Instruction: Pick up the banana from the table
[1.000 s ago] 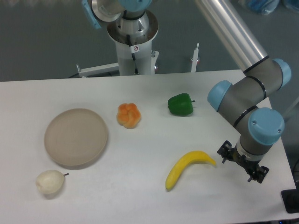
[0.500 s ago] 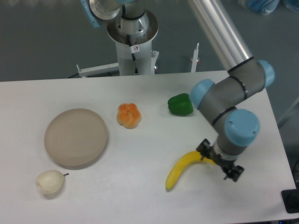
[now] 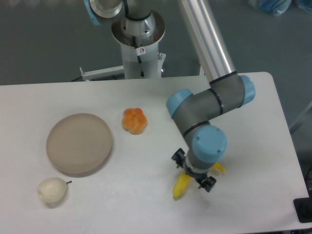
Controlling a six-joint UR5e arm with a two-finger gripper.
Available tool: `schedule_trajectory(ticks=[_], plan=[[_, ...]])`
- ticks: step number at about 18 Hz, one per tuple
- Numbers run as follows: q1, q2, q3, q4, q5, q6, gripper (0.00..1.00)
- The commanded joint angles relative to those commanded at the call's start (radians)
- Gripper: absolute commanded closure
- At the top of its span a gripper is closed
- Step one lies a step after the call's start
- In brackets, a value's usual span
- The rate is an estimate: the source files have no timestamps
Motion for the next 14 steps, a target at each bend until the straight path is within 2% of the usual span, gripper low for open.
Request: schedule_trajectory(ticks=[6, 7, 9, 10, 12, 13, 14], plan=[[-0.008, -0.006, -0.031, 0.025, 0.002, -0.018, 0.0], [-0.008, -0.008, -0.029, 0.025, 0.002, -0.021, 0.08], [-0.008, -0.008, -0.029, 0.025, 0.005, -0.032, 0.34], [-0.008, -0.006, -0.029, 0.025, 0.014, -0.032, 0.54], [-0.008, 0.0, -0.025, 0.023, 0.006, -0.032, 0.84], [-0.006, 0.005, -0.022, 0.023, 0.002, -0.034, 0.92], [-0.002, 0.011, -0.012, 0.014, 0.005, -0.035, 0.94]])
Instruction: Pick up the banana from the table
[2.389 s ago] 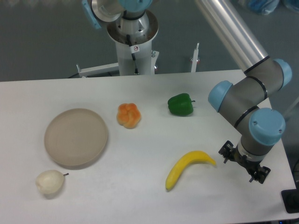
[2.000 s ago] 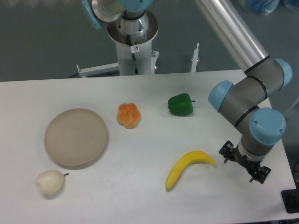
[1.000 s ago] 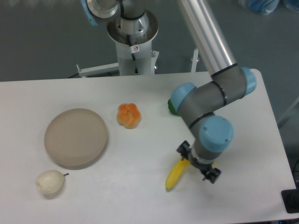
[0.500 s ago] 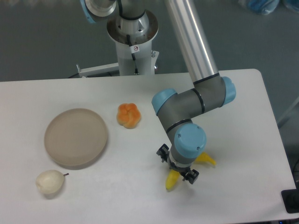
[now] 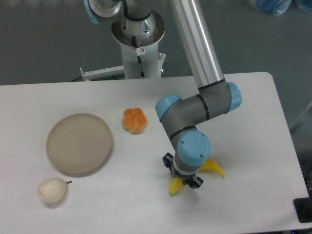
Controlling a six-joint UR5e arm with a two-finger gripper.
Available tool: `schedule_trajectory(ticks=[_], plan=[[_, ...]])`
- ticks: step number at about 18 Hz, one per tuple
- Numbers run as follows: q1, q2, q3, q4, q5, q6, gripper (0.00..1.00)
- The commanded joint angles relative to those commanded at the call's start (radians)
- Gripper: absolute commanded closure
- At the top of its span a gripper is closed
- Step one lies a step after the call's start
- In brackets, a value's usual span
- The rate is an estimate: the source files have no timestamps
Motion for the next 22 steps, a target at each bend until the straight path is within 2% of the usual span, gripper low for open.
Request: schedule_trajectory(ticks=[5, 6, 7, 8, 9, 18, 22], plan=[[0.057, 0.061, 0.031, -0.006, -0.018, 0.005, 0.94], [0.07, 0.061, 0.057, -0.029, -0.018, 0.003, 0.94], [0.096, 0.061, 0.108, -0.107, -0.018, 0.014, 0.93], [0.113, 0.058, 0.144, -0.152, -0.017, 0.029, 0.93], [0.123, 0.052, 0.164, -0.163, -0.02, 0.049, 0.93], [0.218, -0.003, 0.236, -0.157, -0.014, 0.236, 0.93], [0.222, -0.005, 0.241, -0.155, -0.012, 0.258, 0.94]])
